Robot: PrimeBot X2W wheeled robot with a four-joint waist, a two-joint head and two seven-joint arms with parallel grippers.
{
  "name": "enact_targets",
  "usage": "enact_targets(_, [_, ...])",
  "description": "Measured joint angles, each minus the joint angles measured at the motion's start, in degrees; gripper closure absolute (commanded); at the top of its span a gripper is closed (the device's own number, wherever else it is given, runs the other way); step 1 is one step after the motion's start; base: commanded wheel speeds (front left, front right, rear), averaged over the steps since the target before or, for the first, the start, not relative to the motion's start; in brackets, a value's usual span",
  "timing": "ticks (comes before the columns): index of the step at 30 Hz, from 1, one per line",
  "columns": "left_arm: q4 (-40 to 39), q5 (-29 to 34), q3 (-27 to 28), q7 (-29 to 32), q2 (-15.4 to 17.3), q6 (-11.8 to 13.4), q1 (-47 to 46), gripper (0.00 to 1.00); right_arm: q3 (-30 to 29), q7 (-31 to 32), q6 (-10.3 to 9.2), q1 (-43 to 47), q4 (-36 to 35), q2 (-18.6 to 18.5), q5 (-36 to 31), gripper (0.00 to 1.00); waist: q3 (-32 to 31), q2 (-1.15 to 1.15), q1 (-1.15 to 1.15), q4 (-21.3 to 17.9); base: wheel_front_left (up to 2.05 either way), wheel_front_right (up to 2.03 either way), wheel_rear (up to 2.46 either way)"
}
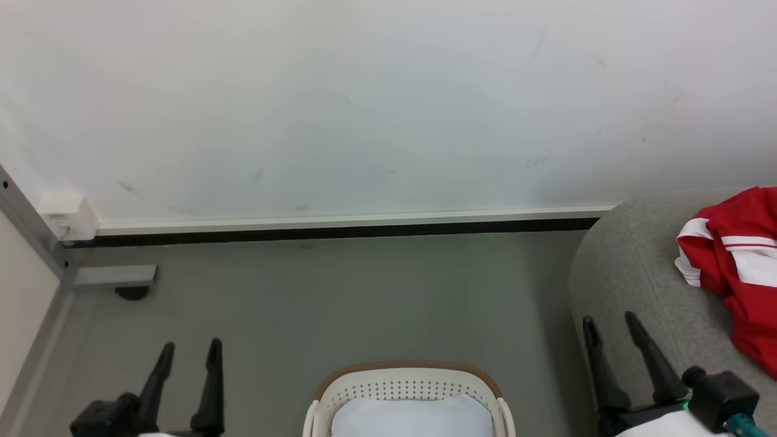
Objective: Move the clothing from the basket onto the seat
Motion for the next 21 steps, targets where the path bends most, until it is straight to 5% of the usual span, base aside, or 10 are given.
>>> enact_targets(21, [2.65,10.53,10.17,0.0,-9.12,-9.11,3.37,0.0,3.76,-3.32,0.0,1.15,5.45,2.29,-1.15,0.0,-1.81,0.0,0.0,0.12,0.0,0.0,0.0])
